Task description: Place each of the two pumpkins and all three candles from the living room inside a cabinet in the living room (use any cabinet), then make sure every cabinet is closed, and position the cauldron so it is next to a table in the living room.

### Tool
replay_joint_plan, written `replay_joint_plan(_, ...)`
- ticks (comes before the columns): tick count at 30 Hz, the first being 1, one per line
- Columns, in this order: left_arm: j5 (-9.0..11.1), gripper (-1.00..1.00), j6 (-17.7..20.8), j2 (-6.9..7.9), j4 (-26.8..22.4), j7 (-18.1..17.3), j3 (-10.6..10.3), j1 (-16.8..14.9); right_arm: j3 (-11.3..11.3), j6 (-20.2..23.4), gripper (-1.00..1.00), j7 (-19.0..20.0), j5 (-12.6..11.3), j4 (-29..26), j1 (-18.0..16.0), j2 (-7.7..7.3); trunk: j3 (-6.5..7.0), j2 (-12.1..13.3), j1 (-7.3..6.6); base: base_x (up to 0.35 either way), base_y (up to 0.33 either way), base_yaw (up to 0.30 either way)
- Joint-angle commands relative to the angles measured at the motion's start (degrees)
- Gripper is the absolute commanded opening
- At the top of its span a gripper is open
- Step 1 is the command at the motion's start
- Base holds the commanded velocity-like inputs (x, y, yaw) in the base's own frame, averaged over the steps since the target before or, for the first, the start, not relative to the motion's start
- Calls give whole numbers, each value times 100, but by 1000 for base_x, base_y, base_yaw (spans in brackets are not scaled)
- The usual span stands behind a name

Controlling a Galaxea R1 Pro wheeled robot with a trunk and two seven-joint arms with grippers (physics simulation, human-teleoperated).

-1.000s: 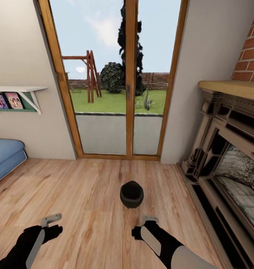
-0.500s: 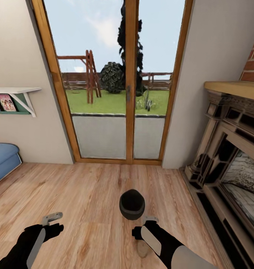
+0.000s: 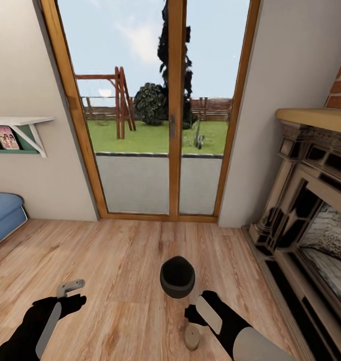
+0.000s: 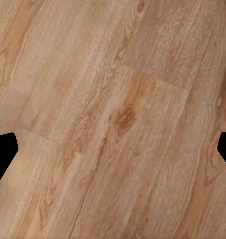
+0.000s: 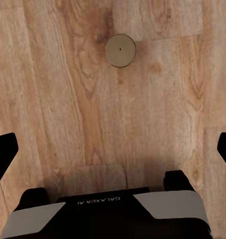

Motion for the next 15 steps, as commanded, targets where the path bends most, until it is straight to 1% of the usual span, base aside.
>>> replay_joint_plan(1,1,100,1,0,-3,0,0,0,-27,8,100,-26,0,1,0,-2,-19,-42,23,0,0,0)
replay_joint_plan(3,2,100,4,-3,-7,0,0,0,-56,8,100,-55,11,2,0,0,-54,-122,67,0,0,0)
replay_joint_plan(15,2,100,4,-9,-8,1,-1,0,-8,-51,100,-69,54,16,2,42,-270,-603,330,0,0,0)
